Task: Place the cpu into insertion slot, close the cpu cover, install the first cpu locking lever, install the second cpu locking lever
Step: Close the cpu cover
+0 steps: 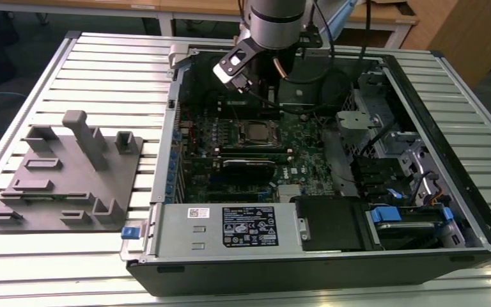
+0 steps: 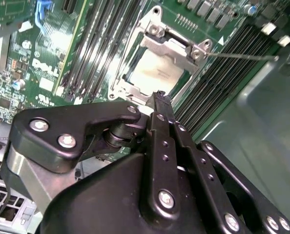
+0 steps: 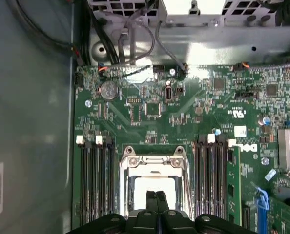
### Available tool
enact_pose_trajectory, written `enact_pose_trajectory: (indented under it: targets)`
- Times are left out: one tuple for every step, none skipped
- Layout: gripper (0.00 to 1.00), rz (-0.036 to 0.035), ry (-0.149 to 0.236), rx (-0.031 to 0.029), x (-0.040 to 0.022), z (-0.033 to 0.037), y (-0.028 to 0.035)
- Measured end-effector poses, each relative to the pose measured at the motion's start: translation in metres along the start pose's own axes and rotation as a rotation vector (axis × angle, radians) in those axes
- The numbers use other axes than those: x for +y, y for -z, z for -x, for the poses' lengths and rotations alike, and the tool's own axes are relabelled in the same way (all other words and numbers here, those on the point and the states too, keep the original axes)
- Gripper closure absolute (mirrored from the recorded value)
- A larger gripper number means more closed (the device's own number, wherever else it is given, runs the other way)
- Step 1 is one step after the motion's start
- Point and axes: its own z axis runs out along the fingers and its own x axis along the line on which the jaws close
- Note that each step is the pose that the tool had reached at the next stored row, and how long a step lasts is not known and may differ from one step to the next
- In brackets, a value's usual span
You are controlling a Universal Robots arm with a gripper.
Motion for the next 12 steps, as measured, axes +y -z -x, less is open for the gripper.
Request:
enact_pose_trajectory:
  targets:
    - [0.89, 0.0, 0.0, 0.0, -0.0015, 0.0, 0.0]
    - [0.89, 0.0, 0.0, 0.0, -0.003, 0.0001, 0.0]
    - [0.89, 0.0, 0.0, -0.0001, -0.0044, 0.0001, 0.0001]
    - [0.89, 0.0, 0.0, 0.0, -0.0056, 0.0001, 0.0001]
    - [0.89, 0.0, 0.0, -0.0001, -0.006, 0.0001, 0.0001]
    - [0.89, -0.0001, 0.0, -0.0002, -0.0061, 0.0001, 0.0001]
    - [0.89, 0.0, 0.0, -0.0001, -0.0061, 0.0001, 0.0]
    - [0.89, 0.0, 0.0, 0.0, -0.0061, 0.0001, 0.0]
    - [0.89, 0.0, 0.0, 0.0, -0.0062, 0.0001, 0.0]
    - [0.89, 0.0, 0.0, 0.0, -0.0062, 0.0001, 0.0]
    - [0.89, 0.0, 0.0, 0.0, -0.0062, 0.0001, 0.0]
    - [0.89, 0.0, 0.0, 0.0, -0.0062, 0.0001, 0.0]
